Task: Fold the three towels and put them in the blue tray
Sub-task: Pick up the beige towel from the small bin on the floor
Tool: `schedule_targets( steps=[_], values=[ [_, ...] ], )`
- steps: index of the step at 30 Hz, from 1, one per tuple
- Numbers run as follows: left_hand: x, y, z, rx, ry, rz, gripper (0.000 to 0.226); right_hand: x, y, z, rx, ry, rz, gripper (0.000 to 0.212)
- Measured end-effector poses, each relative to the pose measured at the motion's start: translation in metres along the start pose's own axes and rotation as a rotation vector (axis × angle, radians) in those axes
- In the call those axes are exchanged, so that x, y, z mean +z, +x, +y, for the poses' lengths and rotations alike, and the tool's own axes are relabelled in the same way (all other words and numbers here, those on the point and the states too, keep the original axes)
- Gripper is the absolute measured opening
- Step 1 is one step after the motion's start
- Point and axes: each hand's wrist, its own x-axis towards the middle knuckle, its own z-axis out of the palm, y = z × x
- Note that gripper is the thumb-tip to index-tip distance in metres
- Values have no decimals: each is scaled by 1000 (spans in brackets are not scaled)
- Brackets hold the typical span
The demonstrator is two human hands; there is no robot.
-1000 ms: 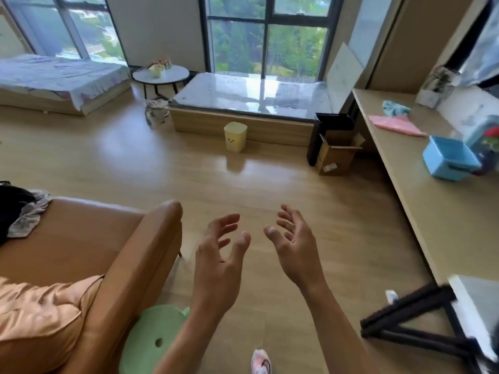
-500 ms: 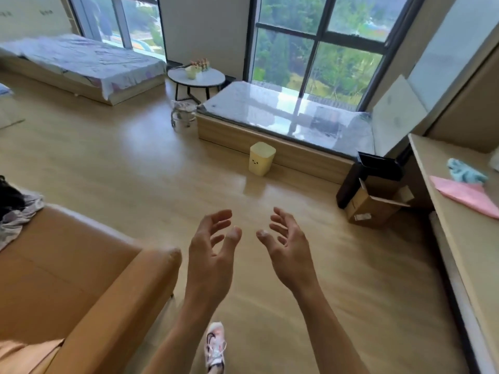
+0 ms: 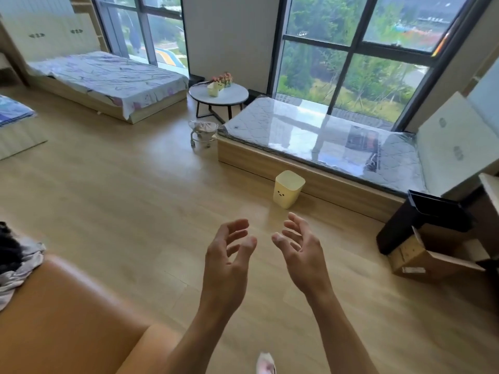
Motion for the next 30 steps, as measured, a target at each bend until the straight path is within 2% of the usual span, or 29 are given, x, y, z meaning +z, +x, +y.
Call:
schedule_targets(
  steps=[7, 12, 15, 21, 25, 30],
  values=[
    [4, 157, -23, -20, 7, 110, 33, 61, 176, 3, -38, 28, -86, 62],
    [3, 288, -18, -10, 21, 212, 30, 111, 315, -19, -112, 43, -187, 62],
    [-6, 350, -16, -8, 0, 280, 19, 140, 379, -37, -129, 54, -250, 63],
    [-28, 467, -31, -47, -23, 364, 18, 205, 492, -51, -116, 36, -331, 61],
    [-49, 564, -53, -51, -55, 371, 17, 255, 571, -52, -106, -1, -319, 61],
    [-77, 701, -60, -20, -101, 304, 18, 314, 675, -72, -112, -27, -280, 62]
  ],
)
